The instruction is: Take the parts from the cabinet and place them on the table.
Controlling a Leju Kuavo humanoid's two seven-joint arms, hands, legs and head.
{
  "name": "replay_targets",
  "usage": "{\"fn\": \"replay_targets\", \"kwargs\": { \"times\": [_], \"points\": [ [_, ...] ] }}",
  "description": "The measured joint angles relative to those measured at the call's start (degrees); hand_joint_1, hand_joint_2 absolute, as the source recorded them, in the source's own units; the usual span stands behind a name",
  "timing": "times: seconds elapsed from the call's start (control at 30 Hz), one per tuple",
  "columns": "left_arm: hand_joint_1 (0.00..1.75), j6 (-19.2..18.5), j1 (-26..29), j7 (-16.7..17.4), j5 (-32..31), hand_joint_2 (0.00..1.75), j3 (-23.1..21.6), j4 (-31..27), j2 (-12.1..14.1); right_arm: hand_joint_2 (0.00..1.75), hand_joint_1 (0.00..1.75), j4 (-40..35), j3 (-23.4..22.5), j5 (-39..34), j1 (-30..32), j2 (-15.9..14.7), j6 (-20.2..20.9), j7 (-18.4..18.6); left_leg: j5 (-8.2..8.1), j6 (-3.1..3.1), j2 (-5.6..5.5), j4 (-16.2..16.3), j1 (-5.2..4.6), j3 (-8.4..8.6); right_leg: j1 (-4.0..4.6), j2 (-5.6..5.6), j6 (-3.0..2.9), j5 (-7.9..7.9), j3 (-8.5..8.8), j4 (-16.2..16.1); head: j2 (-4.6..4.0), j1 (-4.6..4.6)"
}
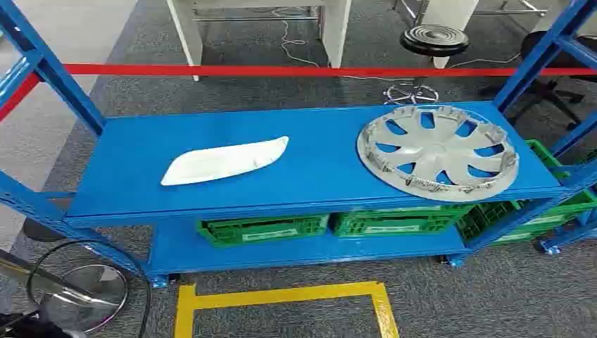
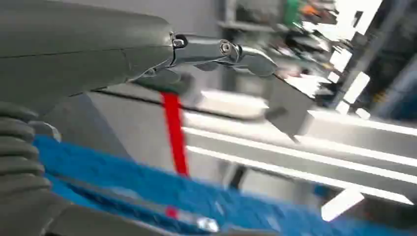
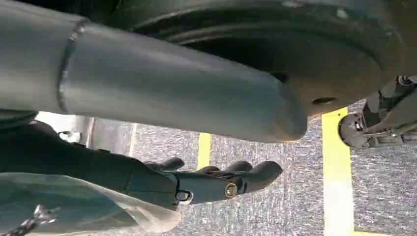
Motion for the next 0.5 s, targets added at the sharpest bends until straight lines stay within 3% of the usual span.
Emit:
{"fn": "replay_targets", "kwargs": {
  "times": [0.3,0.5],
  "points": [
    [0.0,1.16,-7.57,-1.25,-4.25,1.75,-15.64,0.46,2.3,0.0,0.0,0.26,-1.01,3.22,-0.55,0.02,1.79,0.11,0.01,-0.01,0.0,0.01,0.01,-0.03,0.0,0.01,0.02,0.05,-0.01,0.02,0.0,0.02],
    [0.0,-0.61,-12.32,-0.24,-6.15,1.75,-20.63,3.93,2.73,0.0,0.0,0.26,-1.01,4.44,-0.75,0.0,2.27,0.02,0.02,-0.02,0.0,0.03,0.0,-0.02,0.0,0.03,0.02,0.05,-0.07,0.02,0.0,0.02]
  ]
}}
